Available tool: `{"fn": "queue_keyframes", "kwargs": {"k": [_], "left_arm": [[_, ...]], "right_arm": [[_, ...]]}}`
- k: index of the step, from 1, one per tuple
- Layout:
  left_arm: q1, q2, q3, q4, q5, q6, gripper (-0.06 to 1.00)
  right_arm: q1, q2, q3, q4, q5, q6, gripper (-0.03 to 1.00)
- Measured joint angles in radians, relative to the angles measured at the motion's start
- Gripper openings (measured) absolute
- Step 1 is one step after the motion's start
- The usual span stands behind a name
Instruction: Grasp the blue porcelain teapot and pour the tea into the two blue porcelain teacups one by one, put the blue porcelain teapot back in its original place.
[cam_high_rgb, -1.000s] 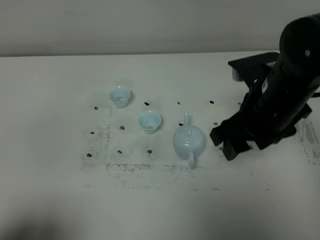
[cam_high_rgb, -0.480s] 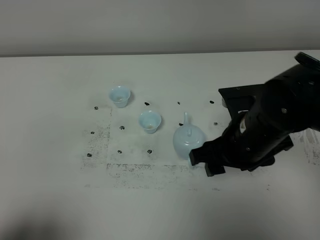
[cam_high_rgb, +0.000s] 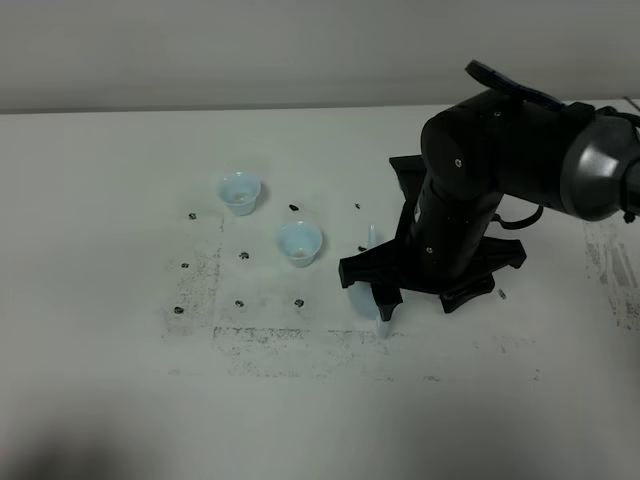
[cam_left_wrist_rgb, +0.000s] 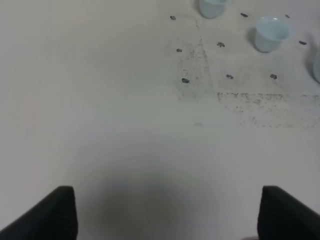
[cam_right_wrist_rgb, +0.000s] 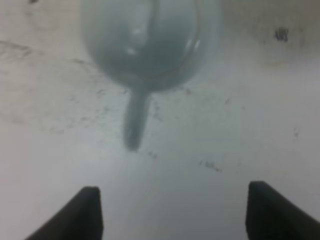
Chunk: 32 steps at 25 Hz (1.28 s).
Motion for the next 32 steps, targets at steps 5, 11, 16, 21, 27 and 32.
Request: {"fn": "queue_keyframes", "kwargs": {"k": [5, 11, 16, 21, 27, 32], "left_arm": [[0.000, 0.000, 0.000, 0.000, 0.000, 0.000, 0.70], [0.000, 0.000, 0.000, 0.000, 0.000, 0.000, 0.70], [0.000, 0.000, 0.000, 0.000, 0.000, 0.000, 0.70], [0.000, 0.000, 0.000, 0.000, 0.000, 0.000, 0.70], [0.000, 0.000, 0.000, 0.000, 0.000, 0.000, 0.70], [0.000, 0.000, 0.000, 0.000, 0.000, 0.000, 0.70]], "right_arm": [[-0.017, 0.020, -0.003, 0.029, -0.045, 0.031, 0.58], [-0.017, 0.020, -0.005, 0.087, -0.070, 0.034, 0.58], [-0.017, 0.026, -0.005, 0.094, -0.112, 0.026, 0.58], [-0.017, 0.068, -0.005, 0.099, -0.120, 0.013, 0.58], [-0.017, 0.095, -0.005, 0.102, -0.136, -0.029, 0.58], [-0.017, 0.110, -0.005, 0.103, -0.155, -0.038, 0.58]]}}
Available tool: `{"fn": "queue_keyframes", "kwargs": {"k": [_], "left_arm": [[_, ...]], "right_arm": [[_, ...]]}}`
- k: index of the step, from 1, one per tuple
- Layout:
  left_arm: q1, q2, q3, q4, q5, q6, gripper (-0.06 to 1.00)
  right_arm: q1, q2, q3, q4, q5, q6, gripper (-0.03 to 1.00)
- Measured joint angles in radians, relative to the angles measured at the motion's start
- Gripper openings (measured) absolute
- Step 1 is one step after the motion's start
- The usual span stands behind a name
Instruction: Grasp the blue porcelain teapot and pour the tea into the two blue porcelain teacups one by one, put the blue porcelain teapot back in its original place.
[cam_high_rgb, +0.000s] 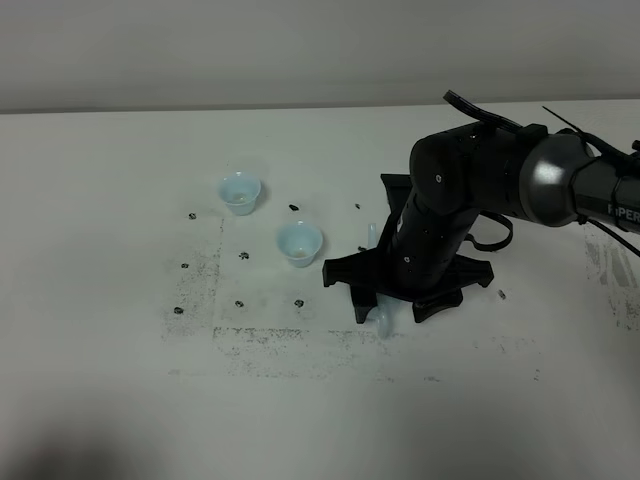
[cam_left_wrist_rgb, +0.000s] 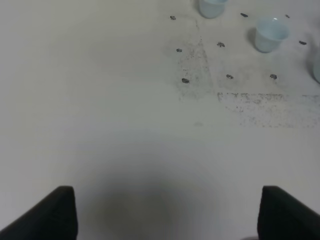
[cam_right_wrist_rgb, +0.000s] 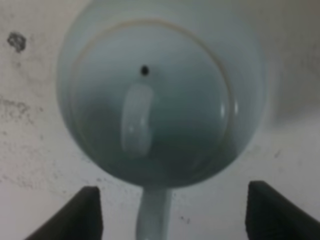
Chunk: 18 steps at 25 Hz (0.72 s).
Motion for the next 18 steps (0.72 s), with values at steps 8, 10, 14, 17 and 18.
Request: {"fn": "queue_keyframes", "kwargs": {"k": [8, 10, 14, 17, 18], "left_arm": [[0.000, 0.000, 0.000, 0.000, 0.000, 0.000, 0.70], [0.000, 0.000, 0.000, 0.000, 0.000, 0.000, 0.70], [0.000, 0.000, 0.000, 0.000, 0.000, 0.000, 0.70], [0.000, 0.000, 0.000, 0.000, 0.000, 0.000, 0.70], [0.000, 0.000, 0.000, 0.000, 0.000, 0.000, 0.70]], "right_arm": [[0.000, 0.018, 0.000, 0.003, -0.031, -0.025, 0.58], [0.000, 0.023, 0.000, 0.003, -0.031, -0.026, 0.58], [0.000, 0.024, 0.000, 0.003, -0.029, -0.026, 0.58], [0.000, 0.027, 0.000, 0.003, -0.025, -0.026, 0.58], [0.000, 0.031, 0.000, 0.003, -0.021, -0.026, 0.58]]}}
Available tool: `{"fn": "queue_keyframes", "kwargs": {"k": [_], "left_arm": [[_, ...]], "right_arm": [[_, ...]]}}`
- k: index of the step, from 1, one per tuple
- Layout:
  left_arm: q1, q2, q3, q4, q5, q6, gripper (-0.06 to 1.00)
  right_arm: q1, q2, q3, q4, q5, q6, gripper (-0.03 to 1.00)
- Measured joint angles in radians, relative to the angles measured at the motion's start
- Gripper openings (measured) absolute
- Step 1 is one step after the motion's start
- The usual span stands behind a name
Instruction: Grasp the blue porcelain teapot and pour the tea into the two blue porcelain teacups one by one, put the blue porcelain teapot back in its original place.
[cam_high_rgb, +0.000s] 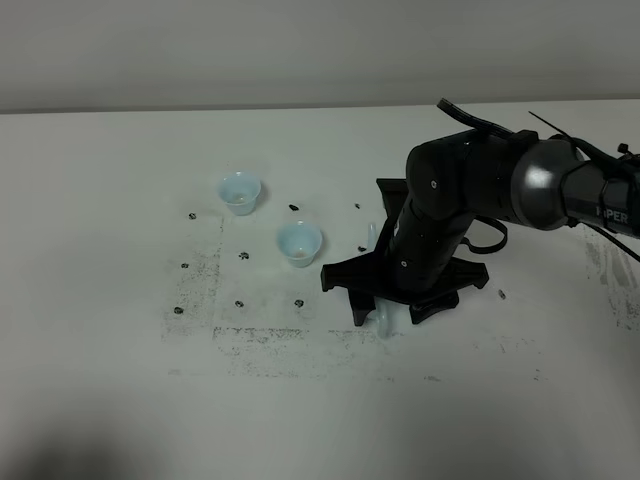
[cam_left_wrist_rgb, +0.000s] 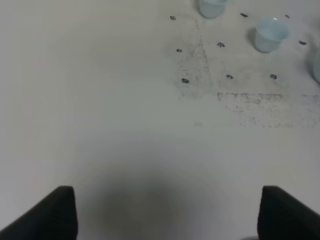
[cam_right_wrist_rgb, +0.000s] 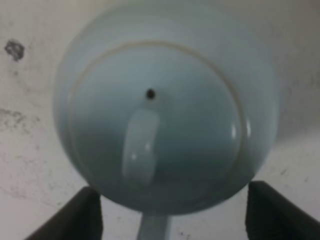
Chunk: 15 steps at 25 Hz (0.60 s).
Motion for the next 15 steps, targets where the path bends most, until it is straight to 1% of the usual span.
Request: {"fn": "queue_keyframes", "kwargs": {"k": [3, 6, 11, 15], "left_arm": [[0.000, 0.000, 0.000, 0.000, 0.000, 0.000, 0.70], [0.000, 0.000, 0.000, 0.000, 0.000, 0.000, 0.70], [0.000, 0.000, 0.000, 0.000, 0.000, 0.000, 0.70], [0.000, 0.000, 0.000, 0.000, 0.000, 0.000, 0.70]], "right_arm": [[0.000, 0.003, 0.000, -0.001, 0.006, -0.004, 0.56], [0.000, 0.003, 0.000, -0.001, 0.006, -0.007, 0.50], [0.000, 0.003, 0.000, -0.001, 0.006, -0.008, 0.32], [0.000, 0.003, 0.000, -0.001, 0.007, -0.010, 0.11]]}}
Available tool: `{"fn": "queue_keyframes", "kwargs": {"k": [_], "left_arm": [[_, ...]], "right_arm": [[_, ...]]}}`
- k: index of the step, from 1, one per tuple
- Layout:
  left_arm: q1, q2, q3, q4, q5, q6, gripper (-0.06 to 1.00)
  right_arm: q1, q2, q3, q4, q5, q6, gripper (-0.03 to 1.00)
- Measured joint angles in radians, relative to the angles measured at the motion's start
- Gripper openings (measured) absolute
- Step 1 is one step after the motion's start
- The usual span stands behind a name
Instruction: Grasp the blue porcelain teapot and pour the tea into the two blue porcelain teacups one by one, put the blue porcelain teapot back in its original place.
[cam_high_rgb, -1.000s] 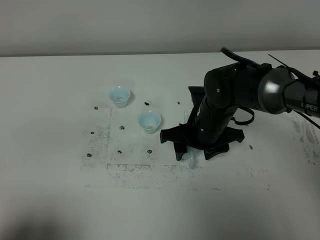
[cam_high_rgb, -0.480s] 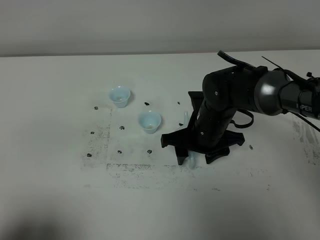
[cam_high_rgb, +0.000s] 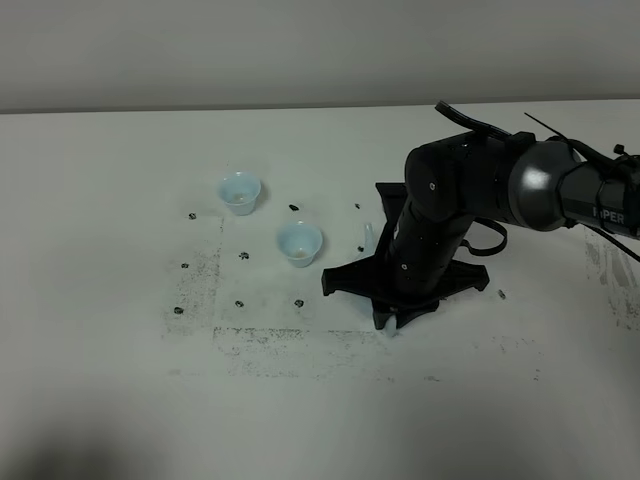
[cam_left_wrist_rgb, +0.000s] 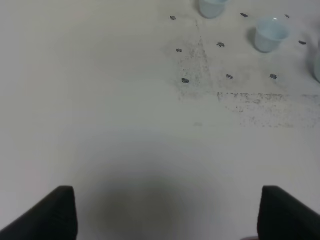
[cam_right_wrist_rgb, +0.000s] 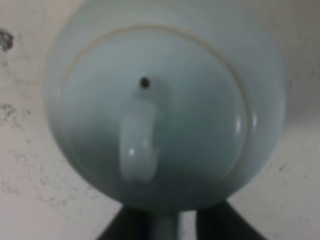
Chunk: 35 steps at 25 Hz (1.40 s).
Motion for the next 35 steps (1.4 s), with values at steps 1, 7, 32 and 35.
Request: {"fn": "queue_keyframes", "kwargs": {"k": [1, 7, 32, 35], "left_arm": [[0.000, 0.000, 0.000, 0.000, 0.000, 0.000, 0.70], [0.000, 0.000, 0.000, 0.000, 0.000, 0.000, 0.70], [0.000, 0.000, 0.000, 0.000, 0.000, 0.000, 0.70], [0.000, 0.000, 0.000, 0.000, 0.000, 0.000, 0.70]], "right_arm": [[0.000, 0.000, 0.000, -0.001, 0.000, -0.005, 0.07], [0.001, 0.000, 0.000, -0.007, 0.005, -0.035, 0.05], [0.001, -0.065, 0.001, -0.155, -0.001, -0.095, 0.04], [0.001, -0.093, 0.001, -0.209, -0.037, -0.098, 0.04]]}}
